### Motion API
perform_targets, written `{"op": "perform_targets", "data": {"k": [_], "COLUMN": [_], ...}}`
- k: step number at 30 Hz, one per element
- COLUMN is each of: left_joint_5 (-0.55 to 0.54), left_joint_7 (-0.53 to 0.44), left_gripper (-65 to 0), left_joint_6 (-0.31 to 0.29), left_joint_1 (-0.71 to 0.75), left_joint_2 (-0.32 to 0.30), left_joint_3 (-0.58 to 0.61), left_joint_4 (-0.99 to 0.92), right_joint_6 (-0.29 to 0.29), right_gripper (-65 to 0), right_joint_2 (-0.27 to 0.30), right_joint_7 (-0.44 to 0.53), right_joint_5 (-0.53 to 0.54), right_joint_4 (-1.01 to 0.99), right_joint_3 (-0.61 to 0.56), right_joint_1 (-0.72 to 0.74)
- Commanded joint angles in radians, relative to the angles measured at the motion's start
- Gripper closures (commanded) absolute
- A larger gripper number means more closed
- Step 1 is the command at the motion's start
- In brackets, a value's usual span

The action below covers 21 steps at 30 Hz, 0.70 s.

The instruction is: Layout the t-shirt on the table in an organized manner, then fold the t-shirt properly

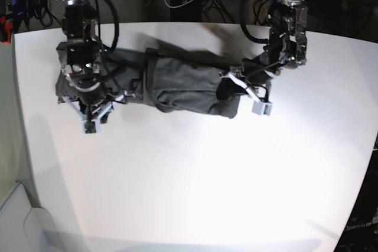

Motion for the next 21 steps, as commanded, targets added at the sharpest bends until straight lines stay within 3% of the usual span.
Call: {"op": "perform_targets", "data": {"k": [1, 4, 6, 10, 13, 16, 21], "left_joint_5": [0.139, 0.139, 0.139, 0.137, 0.137, 0.139, 0.139], "left_joint_7": [0.094, 0.094, 0.094, 0.096, 0.096, 0.094, 0.094], "left_gripper": [-0.2, -0.2, -0.2, -0.2, -0.2, -0.2, -0.2], "left_joint_6": [0.099, 0.099, 0.099, 0.099, 0.099, 0.099, 0.099], "left_joint_1": [0.017, 0.016, 0.016, 0.014, 0.016, 0.016, 0.014], "left_joint_2": [-0.016, -0.014, -0.014, -0.014, -0.014, -0.014, -0.016], "left_joint_3": [-0.004, -0.004, -0.004, -0.004, -0.004, -0.004, -0.004], "left_joint_4": [-0.022, -0.022, -0.022, -0.022, -0.022, -0.022, -0.022], "right_joint_6": [0.026, 0.122, 0.222, 0.325, 0.32, 0.265, 0.257], "right_gripper": [0.0, 0.0, 0.0, 0.0, 0.0, 0.0, 0.0], "right_joint_2": [0.001, -0.002, -0.04, -0.117, -0.142, -0.161, -0.171], "right_joint_7": [0.025, 0.026, 0.025, 0.012, -0.028, -0.046, -0.055], "right_joint_5": [0.013, 0.014, 0.014, 0.01, 0.01, 0.01, 0.01], "right_joint_4": [0.052, 0.161, 0.244, 0.314, 0.307, 0.258, 0.161], "right_joint_3": [-0.003, -0.006, -0.009, -0.026, -0.081, -0.124, -0.172], "right_joint_1": [-0.005, -0.045, -0.074, -0.123, -0.139, -0.134, -0.111]}}
